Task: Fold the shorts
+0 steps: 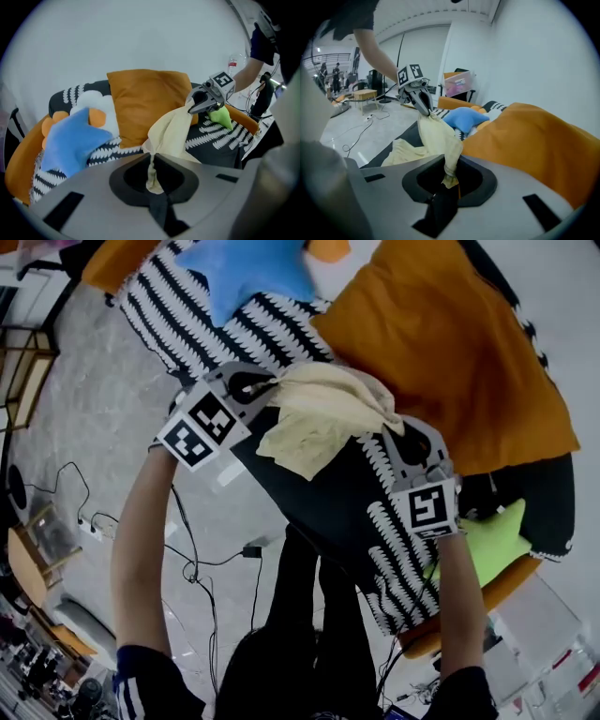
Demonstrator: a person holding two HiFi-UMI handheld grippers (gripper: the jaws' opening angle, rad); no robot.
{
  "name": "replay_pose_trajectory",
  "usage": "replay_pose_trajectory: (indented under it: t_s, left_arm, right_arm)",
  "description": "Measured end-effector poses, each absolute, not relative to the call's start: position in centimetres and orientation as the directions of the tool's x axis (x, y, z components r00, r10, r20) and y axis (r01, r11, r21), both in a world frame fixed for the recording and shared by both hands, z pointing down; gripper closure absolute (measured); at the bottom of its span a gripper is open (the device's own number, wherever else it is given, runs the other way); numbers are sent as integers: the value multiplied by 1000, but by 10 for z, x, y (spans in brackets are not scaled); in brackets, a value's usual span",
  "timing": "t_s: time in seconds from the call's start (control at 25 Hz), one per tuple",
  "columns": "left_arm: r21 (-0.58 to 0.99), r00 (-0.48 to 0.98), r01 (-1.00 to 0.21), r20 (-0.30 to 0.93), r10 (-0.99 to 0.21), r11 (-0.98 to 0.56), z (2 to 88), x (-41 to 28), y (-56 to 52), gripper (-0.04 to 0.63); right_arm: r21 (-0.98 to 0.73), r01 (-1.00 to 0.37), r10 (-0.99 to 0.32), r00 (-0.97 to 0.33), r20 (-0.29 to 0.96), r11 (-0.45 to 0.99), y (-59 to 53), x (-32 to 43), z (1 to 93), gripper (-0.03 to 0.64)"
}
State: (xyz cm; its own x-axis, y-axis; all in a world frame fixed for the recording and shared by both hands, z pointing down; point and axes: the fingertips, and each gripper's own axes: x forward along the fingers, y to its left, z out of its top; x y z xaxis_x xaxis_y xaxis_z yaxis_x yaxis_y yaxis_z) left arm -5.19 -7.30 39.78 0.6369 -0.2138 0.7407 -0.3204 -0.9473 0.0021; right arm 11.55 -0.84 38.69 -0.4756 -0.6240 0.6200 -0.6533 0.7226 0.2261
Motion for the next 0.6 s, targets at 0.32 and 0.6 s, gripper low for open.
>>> replay_pose_trajectory:
  t_s: [0.32,0.6]
  left_arm:
    - [-21,487,-276,859,-159,-961,486,-104,41,563]
    - [-47,399,-202,908,-126,-978,540,-126,78,553]
  right_arm:
    - [350,-356,-492,-489,720,866,108,57,465,545]
    - [339,-169,-379,-428,821,925,169,38,548,541]
